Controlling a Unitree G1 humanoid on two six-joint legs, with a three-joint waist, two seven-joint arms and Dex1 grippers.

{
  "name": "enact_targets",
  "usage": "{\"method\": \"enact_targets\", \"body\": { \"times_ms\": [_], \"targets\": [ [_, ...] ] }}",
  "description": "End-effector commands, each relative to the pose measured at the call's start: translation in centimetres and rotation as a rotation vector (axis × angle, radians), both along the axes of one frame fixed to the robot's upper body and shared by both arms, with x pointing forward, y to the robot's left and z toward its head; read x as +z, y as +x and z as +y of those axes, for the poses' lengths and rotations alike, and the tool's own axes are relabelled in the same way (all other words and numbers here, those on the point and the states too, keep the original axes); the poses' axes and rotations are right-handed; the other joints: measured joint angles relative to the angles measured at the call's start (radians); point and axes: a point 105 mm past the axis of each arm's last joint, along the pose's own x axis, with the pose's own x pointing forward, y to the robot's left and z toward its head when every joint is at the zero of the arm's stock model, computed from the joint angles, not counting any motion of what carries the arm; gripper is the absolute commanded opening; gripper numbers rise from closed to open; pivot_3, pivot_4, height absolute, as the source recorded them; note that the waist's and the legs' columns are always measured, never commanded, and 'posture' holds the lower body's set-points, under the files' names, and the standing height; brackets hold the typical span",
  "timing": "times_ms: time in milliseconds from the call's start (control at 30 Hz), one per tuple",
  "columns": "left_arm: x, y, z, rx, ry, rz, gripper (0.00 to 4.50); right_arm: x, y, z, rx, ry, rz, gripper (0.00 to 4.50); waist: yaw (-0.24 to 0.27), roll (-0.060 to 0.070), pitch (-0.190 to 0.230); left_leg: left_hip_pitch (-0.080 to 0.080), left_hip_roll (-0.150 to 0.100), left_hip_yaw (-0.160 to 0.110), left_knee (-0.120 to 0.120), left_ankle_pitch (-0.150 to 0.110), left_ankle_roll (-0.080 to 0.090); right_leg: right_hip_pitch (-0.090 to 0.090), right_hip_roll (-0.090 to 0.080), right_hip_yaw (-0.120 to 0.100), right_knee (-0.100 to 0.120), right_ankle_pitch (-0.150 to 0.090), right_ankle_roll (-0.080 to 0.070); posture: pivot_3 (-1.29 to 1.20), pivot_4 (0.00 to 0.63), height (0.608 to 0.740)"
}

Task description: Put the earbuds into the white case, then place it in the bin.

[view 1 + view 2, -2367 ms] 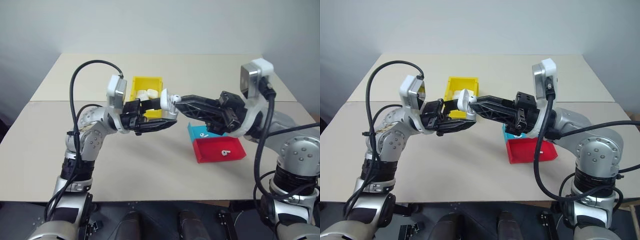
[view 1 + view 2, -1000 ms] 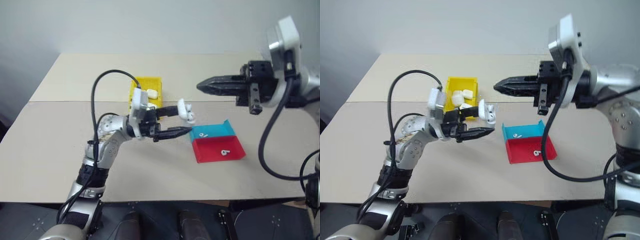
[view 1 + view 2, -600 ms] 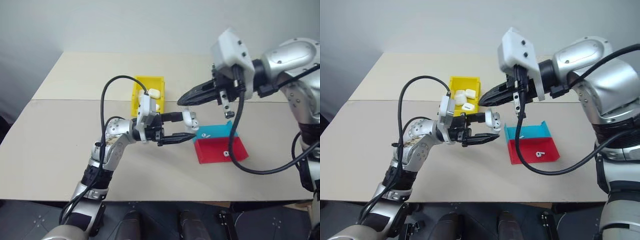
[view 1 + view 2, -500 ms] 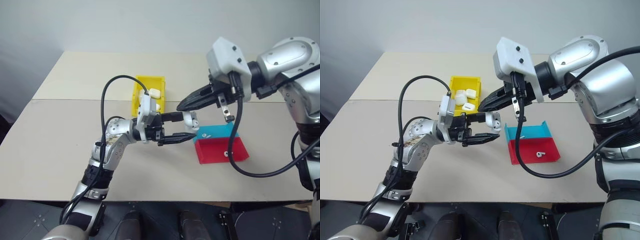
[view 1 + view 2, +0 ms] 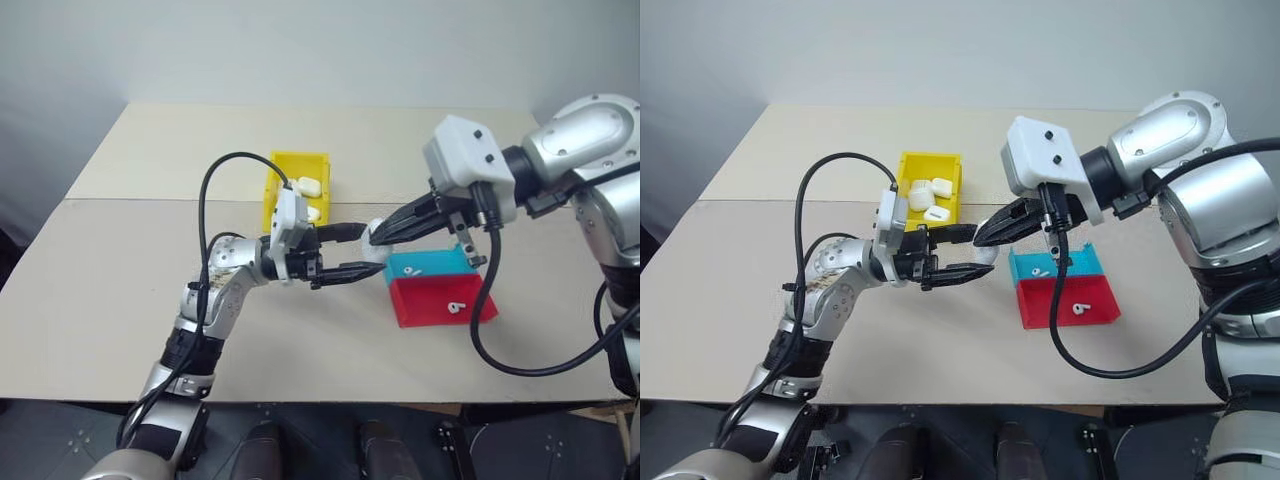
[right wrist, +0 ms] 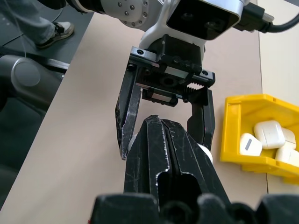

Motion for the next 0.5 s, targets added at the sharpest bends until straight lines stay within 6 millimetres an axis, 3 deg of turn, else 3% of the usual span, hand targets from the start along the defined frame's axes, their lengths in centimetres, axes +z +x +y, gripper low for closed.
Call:
{"method": "enact_targets", "body": {
  "times_ms": [33, 167, 267, 433, 500],
  "targets": [
    [2.7, -0.5, 0.6, 0.017, -0.085, -0.108, 2.78, 1.1, 0.2, -1.0, -0.081, 0.081, -0.004, 0.01, 0.0, 0.0, 0.0, 0.0, 0.0, 0.0, 0.0, 0.0, 0.0, 0.0, 0.0, 0.0, 0.0, 0.0, 0.0, 0.0, 0.15, 0.74],
    [3.4, 0.3, 1.0, 0.134, -0.117, -0.118, 2.78, 3.7, 0.5, -1.3, -0.156, 0.313, -0.035, 0.01, 0.001, 0.0, 0.0, 0.0, 0.0, 0.0, 0.0, 0.0, 0.0, 0.0, 0.0, 0.0, 0.0, 0.0, 0.0, 0.0, 0.15, 0.74],
    [4.6, 3.3, 1.5, 0.411, -0.169, -0.07, 2.78, 5.7, 1.4, -2.5, -0.289, 0.578, -0.038, 0.01, 0.002, 0.0, 0.0, 0.0, 0.0, -0.001, 0.0, 0.0, 0.0, 0.001, 0.0, 0.0, 0.001, 0.0, 0.0, 0.0, 0.15, 0.74],
    [6.6, 7.7, 4.5, 0.826, -0.287, -0.009, 2.78, 3.1, 1.2, -3.8, -0.426, 0.627, -0.025, 0.01, 0.02, -0.001, 0.0, -0.001, -0.001, -0.003, 0.001, 0.0, 0.0, 0.002, -0.001, -0.002, -0.001, 0.001, 0.001, 0.0, 0.15, 0.74],
    [7.0, 8.9, 5.3, 0.916, -0.315, 0.013, 2.78, 1.9, 1.2, -3.7, -0.463, 0.628, -0.023, 0.01, 0.018, -0.001, 0.0, -0.001, -0.001, -0.003, 0.001, 0.0, 0.0, 0.001, -0.001, -0.001, 0.0, 0.001, 0.001, 0.0, 0.15, 0.74]
  ]
}}
